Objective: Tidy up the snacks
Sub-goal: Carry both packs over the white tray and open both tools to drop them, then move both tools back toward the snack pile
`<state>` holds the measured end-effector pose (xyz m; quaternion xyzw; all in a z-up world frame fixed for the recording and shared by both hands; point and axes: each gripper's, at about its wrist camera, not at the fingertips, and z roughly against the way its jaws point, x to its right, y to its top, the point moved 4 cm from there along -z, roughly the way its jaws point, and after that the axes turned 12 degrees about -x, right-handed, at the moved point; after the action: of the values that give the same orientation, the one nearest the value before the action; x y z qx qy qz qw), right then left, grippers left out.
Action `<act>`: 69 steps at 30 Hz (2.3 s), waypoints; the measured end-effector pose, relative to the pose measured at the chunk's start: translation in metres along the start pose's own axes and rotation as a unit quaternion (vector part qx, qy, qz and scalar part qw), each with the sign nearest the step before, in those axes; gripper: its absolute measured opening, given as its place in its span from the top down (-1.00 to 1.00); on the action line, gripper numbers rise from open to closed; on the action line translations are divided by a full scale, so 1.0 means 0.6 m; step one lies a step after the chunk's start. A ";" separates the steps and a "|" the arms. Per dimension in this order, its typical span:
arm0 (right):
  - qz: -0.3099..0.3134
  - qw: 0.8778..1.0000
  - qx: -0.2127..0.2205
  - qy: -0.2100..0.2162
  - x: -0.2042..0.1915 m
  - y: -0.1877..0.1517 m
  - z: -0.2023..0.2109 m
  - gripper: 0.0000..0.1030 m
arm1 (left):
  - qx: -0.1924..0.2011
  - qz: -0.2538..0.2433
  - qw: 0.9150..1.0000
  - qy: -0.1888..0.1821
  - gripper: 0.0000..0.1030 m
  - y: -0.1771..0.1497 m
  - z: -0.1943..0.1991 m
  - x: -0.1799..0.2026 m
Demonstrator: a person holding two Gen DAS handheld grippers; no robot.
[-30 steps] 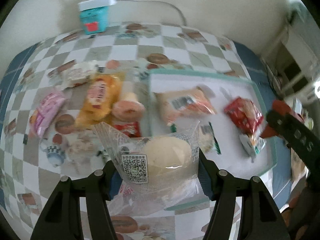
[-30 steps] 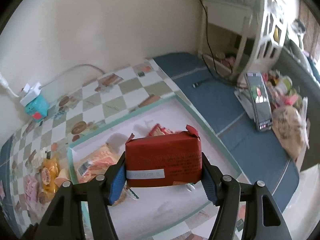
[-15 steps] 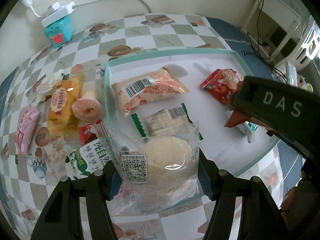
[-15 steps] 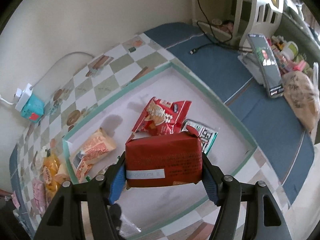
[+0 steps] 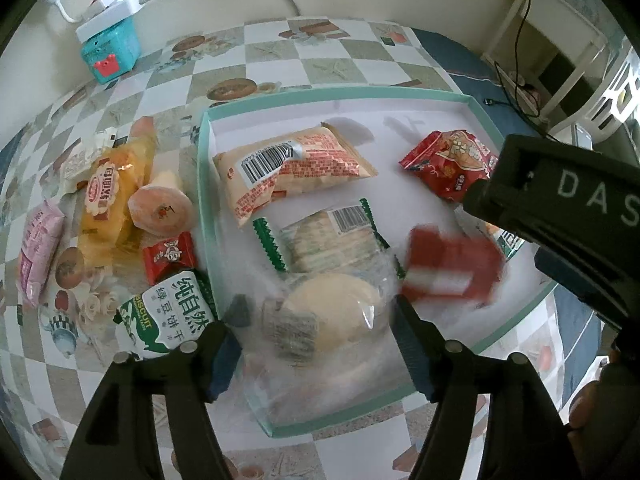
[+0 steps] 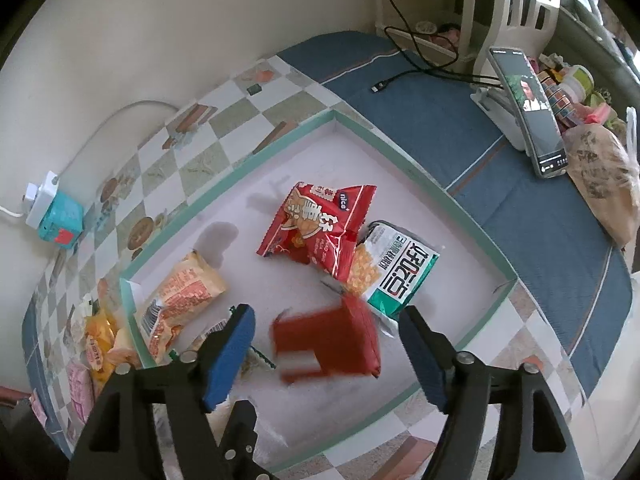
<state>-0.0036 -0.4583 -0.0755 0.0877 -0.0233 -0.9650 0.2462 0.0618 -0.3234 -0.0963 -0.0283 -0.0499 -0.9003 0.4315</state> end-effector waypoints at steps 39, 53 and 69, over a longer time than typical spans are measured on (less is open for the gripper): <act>0.135 0.991 0.002 -0.007 -0.159 -0.065 0.011 -0.65 | 0.063 0.305 0.950 -0.016 -0.54 -0.030 0.112 -0.331; 0.246 0.969 0.005 0.015 -0.296 -0.158 0.020 -0.65 | 0.077 0.466 0.882 0.011 -0.55 -0.127 0.151 -0.513; 0.317 0.947 -0.038 0.029 -0.404 -0.244 -0.021 -0.81 | 0.076 0.511 0.856 0.040 -0.94 -0.173 0.156 -0.581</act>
<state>0.1390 -0.2140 -0.0628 0.0943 -0.0064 -0.8344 0.5431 0.2001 0.0218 -0.0428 0.0191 -0.0791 -0.5473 0.8329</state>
